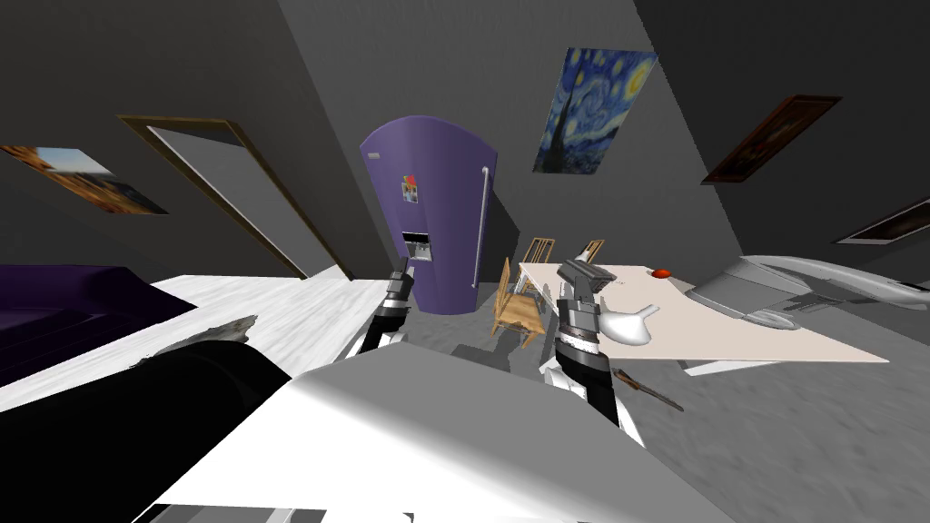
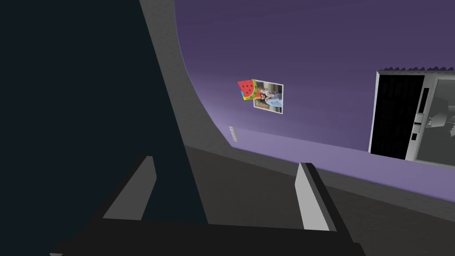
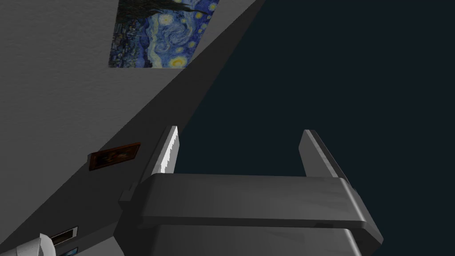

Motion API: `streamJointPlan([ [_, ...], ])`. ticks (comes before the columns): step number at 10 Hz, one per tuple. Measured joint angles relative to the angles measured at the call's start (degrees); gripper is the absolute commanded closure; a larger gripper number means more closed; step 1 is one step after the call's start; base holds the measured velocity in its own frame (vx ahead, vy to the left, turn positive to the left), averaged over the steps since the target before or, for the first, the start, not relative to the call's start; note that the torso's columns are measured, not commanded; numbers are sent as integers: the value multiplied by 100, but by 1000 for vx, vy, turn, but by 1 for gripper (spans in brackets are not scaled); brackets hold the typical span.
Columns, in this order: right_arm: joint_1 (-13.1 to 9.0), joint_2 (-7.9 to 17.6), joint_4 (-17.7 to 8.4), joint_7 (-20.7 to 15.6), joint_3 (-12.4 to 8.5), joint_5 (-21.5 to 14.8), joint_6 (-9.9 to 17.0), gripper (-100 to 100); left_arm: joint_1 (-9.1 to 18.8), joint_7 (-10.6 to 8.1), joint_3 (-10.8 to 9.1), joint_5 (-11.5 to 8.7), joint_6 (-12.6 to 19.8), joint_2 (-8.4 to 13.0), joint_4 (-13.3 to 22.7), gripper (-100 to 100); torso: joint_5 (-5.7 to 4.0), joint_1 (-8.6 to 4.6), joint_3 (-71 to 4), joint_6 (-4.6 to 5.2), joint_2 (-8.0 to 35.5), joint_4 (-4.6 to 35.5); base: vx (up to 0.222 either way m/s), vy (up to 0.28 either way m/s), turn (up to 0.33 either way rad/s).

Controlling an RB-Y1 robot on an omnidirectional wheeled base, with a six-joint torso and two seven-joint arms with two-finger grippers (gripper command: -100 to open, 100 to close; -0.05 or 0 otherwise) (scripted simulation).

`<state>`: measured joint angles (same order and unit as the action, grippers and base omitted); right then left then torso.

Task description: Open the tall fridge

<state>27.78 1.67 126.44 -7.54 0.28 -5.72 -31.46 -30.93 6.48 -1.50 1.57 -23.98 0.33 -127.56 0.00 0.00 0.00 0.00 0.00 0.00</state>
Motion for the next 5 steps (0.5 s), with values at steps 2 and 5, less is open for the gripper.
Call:
streamJointPlan([
  [2, 0, 0, 0, 0, 0, 0, 0, 0, 0, 0, 0, 0, 0, 0, 0, 0, 0, 0, -1200, 0, 597, 600, 0, 0, 0],
  [5, 0, 0, 1, 0, 0, 0, 0, 0, 0, 0, 0, 0, 0, 0, -1, 0, 0, 0, -3692, 0, 1845, 1846, 0, 0, 0],
])
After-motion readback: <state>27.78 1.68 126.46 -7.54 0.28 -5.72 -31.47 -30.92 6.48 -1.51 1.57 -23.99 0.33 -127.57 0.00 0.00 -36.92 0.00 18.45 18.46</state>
